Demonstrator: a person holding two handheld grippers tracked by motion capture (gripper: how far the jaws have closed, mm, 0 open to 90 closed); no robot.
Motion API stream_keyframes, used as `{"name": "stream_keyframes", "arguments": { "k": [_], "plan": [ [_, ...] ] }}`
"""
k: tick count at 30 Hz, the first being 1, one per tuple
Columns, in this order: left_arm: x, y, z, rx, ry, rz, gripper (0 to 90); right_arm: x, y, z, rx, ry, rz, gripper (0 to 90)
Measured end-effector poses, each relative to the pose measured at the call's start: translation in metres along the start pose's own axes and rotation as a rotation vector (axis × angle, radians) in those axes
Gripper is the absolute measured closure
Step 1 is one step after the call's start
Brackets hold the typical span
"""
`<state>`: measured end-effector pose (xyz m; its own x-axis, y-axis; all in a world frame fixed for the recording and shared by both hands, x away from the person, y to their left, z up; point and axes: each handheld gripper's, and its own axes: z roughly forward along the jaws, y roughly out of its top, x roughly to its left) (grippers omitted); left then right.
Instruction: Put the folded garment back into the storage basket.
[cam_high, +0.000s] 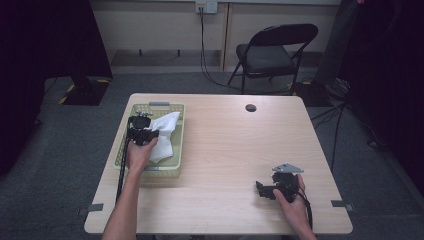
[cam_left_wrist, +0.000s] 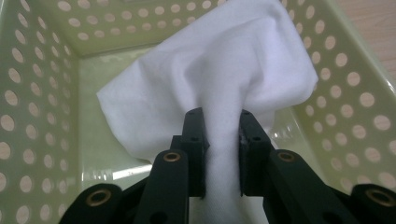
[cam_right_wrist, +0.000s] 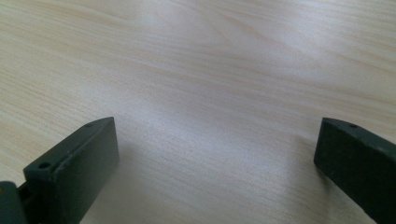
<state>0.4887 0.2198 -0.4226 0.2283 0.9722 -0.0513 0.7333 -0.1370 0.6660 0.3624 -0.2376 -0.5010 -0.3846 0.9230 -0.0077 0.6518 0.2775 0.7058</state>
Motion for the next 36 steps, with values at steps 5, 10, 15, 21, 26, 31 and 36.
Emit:
{"name": "stream_keyframes", "arguments": {
  "k": [5, 10, 15, 21, 26, 31, 36],
  "plan": [
    [0.002, -0.001, 0.003, 0.030, -0.025, -0.010, 72.4, 0.000, 0.000, 0.000, 0.000, 0.000, 0.000, 0.0],
    [0.000, 0.000, 0.006, 0.038, -0.017, 0.002, 54.6, 0.000, 0.000, 0.000, 0.000, 0.000, 0.000, 0.0],
    [0.003, 0.001, 0.008, 0.050, -0.014, -0.026, 31.2, 0.000, 0.000, 0.000, -0.001, 0.002, -0.003, 0.0],
    [0.007, 0.000, 0.004, 0.050, -0.016, -0.055, 8.7, 0.000, 0.000, 0.000, 0.000, 0.002, -0.003, 0.0],
    [0.006, 0.000, -0.004, 0.020, 0.015, -0.069, 8.3, 0.000, 0.000, 0.000, -0.001, 0.002, -0.003, 0.0],
    [-0.001, 0.001, -0.010, -0.017, 0.028, -0.055, 6.7, 0.000, 0.000, 0.000, -0.001, 0.002, -0.003, 0.0],
    [-0.011, 0.002, -0.014, -0.063, 0.054, -0.043, 7.7, 0.000, 0.000, 0.000, 0.000, 0.001, -0.003, 0.0]
  ]
}}
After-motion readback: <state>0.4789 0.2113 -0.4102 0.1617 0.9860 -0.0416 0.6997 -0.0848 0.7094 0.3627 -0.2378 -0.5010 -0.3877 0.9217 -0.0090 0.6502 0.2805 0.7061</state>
